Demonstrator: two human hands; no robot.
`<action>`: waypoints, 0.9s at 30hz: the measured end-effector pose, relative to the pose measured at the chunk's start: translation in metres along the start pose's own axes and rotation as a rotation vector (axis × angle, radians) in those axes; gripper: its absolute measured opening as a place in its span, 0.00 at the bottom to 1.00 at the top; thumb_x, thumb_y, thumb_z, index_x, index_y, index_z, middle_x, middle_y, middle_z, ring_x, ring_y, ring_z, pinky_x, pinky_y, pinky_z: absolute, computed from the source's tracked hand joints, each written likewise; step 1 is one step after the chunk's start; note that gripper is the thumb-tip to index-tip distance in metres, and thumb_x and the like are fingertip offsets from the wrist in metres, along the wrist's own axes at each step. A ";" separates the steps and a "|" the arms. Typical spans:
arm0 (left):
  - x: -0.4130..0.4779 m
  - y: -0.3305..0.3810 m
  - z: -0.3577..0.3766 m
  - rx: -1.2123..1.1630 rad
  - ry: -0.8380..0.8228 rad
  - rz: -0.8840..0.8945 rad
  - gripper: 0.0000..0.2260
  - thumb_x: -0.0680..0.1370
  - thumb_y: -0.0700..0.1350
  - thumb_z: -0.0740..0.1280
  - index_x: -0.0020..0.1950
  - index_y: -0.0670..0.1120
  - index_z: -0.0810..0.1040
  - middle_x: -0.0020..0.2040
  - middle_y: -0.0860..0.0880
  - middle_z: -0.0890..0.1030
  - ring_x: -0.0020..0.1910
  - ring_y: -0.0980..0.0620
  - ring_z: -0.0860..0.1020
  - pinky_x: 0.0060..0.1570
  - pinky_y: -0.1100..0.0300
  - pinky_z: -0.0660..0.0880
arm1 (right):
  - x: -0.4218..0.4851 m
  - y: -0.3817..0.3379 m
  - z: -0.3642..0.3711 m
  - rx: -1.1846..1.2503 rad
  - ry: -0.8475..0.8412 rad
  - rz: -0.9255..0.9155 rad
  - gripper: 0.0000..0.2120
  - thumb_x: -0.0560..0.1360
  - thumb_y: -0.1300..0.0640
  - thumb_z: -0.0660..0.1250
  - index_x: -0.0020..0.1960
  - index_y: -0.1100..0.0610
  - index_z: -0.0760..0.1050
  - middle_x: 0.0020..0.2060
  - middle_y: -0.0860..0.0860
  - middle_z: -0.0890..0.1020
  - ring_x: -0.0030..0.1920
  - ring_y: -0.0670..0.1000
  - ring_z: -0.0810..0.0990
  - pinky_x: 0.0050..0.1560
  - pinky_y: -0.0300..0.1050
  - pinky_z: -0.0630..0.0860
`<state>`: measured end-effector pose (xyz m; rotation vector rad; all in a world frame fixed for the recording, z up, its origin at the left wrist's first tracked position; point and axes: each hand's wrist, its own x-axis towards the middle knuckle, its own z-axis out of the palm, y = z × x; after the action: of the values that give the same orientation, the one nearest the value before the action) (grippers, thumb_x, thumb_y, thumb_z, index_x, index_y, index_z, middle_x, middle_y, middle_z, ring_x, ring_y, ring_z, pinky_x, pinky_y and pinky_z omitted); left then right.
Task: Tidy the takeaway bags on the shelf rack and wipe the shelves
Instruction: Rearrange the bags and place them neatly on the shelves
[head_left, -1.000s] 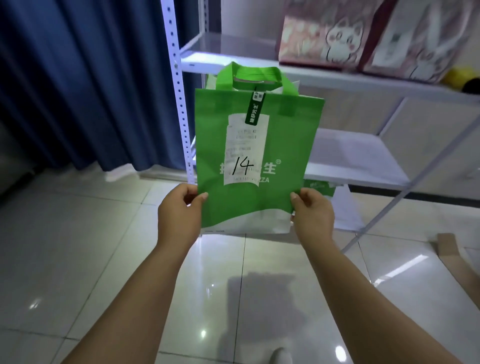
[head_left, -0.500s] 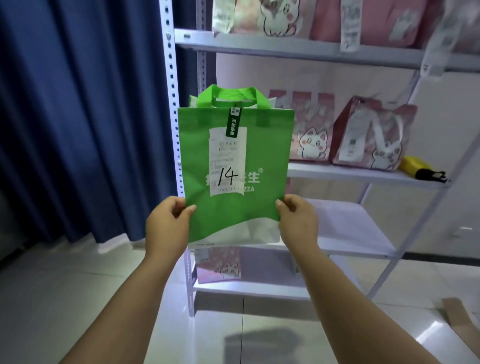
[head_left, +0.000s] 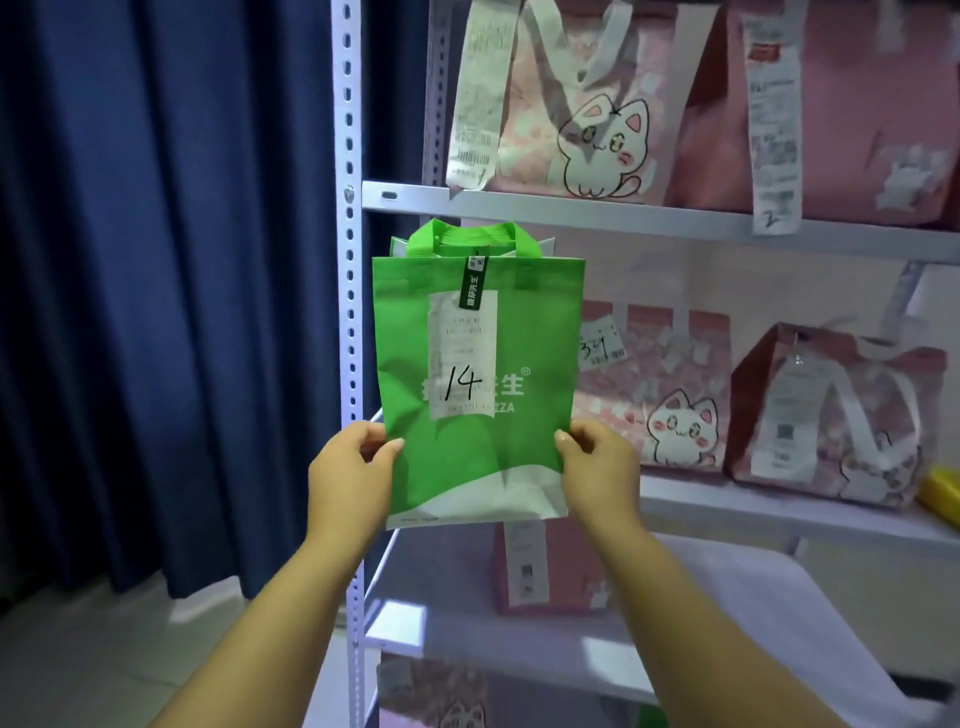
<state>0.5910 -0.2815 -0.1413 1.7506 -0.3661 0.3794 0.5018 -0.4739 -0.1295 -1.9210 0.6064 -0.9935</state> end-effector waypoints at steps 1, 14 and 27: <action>0.010 -0.004 0.006 0.000 0.002 -0.007 0.06 0.75 0.41 0.69 0.39 0.50 0.77 0.40 0.55 0.80 0.41 0.60 0.77 0.38 0.69 0.69 | 0.010 0.001 0.006 -0.003 -0.006 0.000 0.09 0.77 0.60 0.64 0.38 0.58 0.76 0.31 0.48 0.77 0.32 0.46 0.71 0.32 0.38 0.67; 0.144 -0.052 0.075 0.069 -0.095 0.068 0.01 0.76 0.41 0.67 0.45 0.46 0.78 0.44 0.49 0.81 0.43 0.53 0.77 0.42 0.63 0.68 | 0.109 0.028 0.088 -0.041 0.126 0.074 0.05 0.77 0.58 0.65 0.48 0.56 0.79 0.38 0.47 0.80 0.37 0.43 0.75 0.32 0.33 0.66; 0.175 -0.090 0.115 0.081 -0.164 -0.014 0.05 0.77 0.42 0.65 0.52 0.46 0.79 0.47 0.50 0.80 0.46 0.53 0.76 0.47 0.62 0.67 | 0.131 0.069 0.102 -0.082 0.074 0.097 0.08 0.77 0.58 0.64 0.54 0.58 0.78 0.38 0.40 0.76 0.41 0.39 0.75 0.39 0.33 0.69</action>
<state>0.7933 -0.3831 -0.1656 1.8681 -0.4607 0.2437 0.6577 -0.5547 -0.1671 -1.9137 0.7863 -0.9948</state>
